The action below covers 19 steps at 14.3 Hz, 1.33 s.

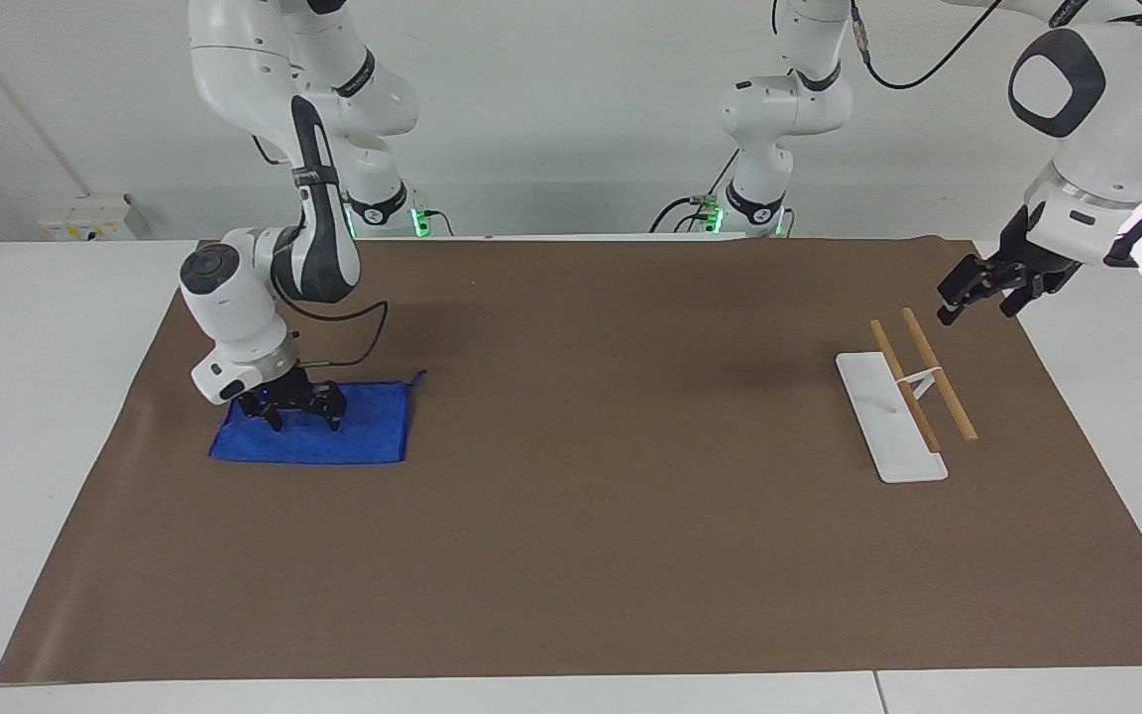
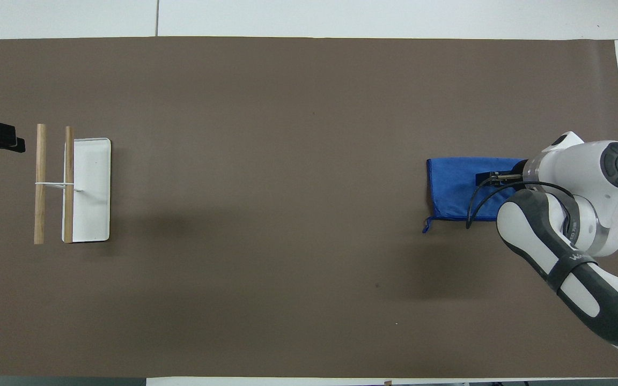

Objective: Right arm passes towel to left arm to hang
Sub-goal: 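Lower the right gripper onto the blue towel and grasp its edge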

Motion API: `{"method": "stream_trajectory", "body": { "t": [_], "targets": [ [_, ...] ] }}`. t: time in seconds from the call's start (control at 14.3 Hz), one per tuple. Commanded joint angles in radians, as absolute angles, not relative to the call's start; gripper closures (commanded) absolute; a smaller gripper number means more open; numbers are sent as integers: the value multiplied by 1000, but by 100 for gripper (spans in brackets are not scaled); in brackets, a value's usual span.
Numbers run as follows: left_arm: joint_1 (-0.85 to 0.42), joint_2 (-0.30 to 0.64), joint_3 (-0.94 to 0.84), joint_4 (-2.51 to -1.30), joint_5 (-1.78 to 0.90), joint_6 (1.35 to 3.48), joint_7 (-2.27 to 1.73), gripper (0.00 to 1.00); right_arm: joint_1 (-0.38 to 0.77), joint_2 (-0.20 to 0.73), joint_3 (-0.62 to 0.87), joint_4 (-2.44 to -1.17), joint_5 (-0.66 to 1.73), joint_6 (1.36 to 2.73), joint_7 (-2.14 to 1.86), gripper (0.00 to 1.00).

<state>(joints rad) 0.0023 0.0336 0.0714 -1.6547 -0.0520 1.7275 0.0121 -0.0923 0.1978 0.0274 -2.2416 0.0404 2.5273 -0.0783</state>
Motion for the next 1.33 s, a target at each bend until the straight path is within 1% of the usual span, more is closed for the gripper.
{"method": "stream_trajectory", "body": {
  "t": [0.0, 0.07, 0.14, 0.21, 0.42, 0.56, 0.63, 0.84, 0.98, 1.19, 1.26],
  "targets": [
    [-5, 6, 75, -1683, -31, 1735, 12, 0, -95, 193, 31, -2243, 63, 2528, -121, 62],
    [-5, 6, 75, -1683, -31, 1735, 12, 0, -94, 193, 31, -2244, 63, 2526, -120, 86],
    [-5, 6, 75, -1683, -31, 1735, 12, 0, -92, 192, 31, -2249, 63, 2528, -118, 96],
    [-5, 6, 75, -1683, -31, 1735, 12, 0, -92, 192, 31, -2250, 63, 2528, -117, 100],
    [-5, 6, 75, -1683, -31, 1735, 12, 0, -86, 192, 31, -2246, 63, 2520, -107, 100],
    [-5, 6, 75, -1683, -31, 1735, 12, 0, -75, 192, 37, -2220, 63, 2475, -91, 100],
    [-5, 6, 75, -1683, -31, 1735, 12, 0, -60, 184, 37, -2195, 63, 2430, -66, 100],
    [-5, 6, 75, -1683, -31, 1735, 12, 0, -14, 167, 44, -2041, 63, 2220, 55, 100],
    [-5, 6, 77, -1683, -31, 1735, 12, 0, 29, 169, 44, -1942, 64, 2120, 112, 100],
    [-5, 6, 75, -1683, -31, 1735, 12, 0, 81, 176, 51, -1824, 78, 2059, 242, 100],
    [-5, 6, 75, -1683, -31, 1735, 12, 0, 98, 178, 51, -1775, 122, 2036, 283, 100]
  ]
}}
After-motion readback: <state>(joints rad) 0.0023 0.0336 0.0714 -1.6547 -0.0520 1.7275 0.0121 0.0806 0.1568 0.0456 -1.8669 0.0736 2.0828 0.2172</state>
